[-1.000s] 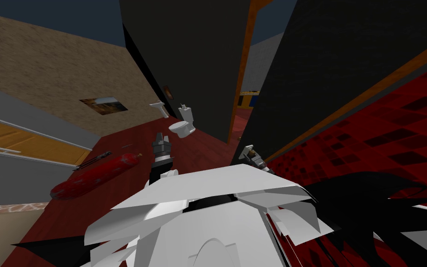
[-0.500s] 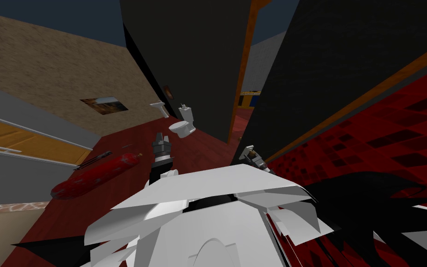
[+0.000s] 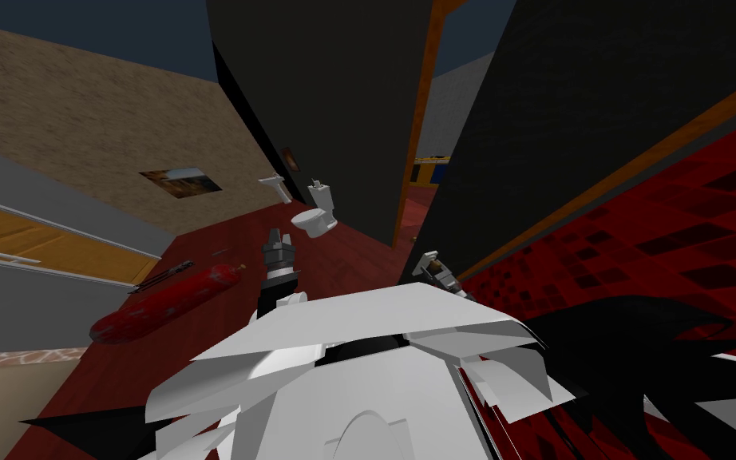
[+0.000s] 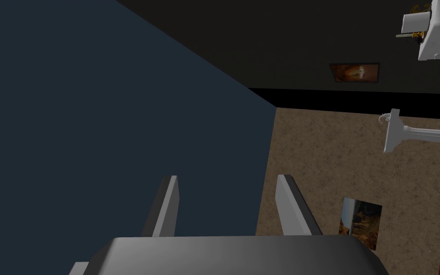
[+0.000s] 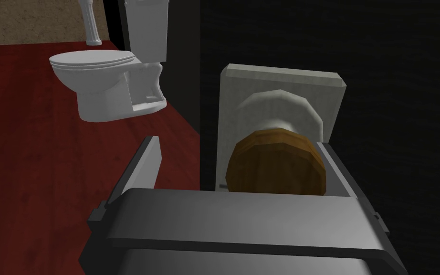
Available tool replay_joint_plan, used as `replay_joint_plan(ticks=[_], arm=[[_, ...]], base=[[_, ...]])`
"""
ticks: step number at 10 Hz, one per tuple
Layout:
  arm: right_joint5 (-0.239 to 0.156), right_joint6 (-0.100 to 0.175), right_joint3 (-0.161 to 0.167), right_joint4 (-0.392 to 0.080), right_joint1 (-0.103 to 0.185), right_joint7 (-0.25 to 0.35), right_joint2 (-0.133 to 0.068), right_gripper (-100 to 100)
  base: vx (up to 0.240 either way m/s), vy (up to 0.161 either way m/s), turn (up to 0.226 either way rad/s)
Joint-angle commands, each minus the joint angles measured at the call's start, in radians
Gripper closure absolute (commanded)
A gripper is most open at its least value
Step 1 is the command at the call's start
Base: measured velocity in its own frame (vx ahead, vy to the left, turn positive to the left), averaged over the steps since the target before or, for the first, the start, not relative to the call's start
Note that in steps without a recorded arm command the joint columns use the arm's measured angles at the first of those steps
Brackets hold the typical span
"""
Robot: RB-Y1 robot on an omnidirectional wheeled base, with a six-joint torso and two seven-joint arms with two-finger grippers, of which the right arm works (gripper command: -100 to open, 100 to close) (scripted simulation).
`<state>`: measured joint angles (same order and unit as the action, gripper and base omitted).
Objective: Pull the door open
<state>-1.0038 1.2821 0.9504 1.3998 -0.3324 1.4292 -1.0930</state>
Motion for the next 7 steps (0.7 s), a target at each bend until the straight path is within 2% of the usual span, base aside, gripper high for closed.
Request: replay_joint_plan(ticks=[1, 5, 6, 7], arm=[[0.021, -0.011, 0.030, 0.007, -0.004, 0.008, 0.026, 100], [0.021, -0.011, 0.030, 0.007, -0.004, 0.008, 0.026, 100], [0.015, 0.044, 0.015, -0.049, -0.012, 0.034, 0.005, 100], [0.019, 0.058, 0.020, -0.059, -0.017, 0.040, 0.006, 100]], base=[[-0.009, 0.008, 0.017], [0.000, 0.001, 0.001], [0.038, -0.027, 0.000], [0.055, -0.005, 0.002]])
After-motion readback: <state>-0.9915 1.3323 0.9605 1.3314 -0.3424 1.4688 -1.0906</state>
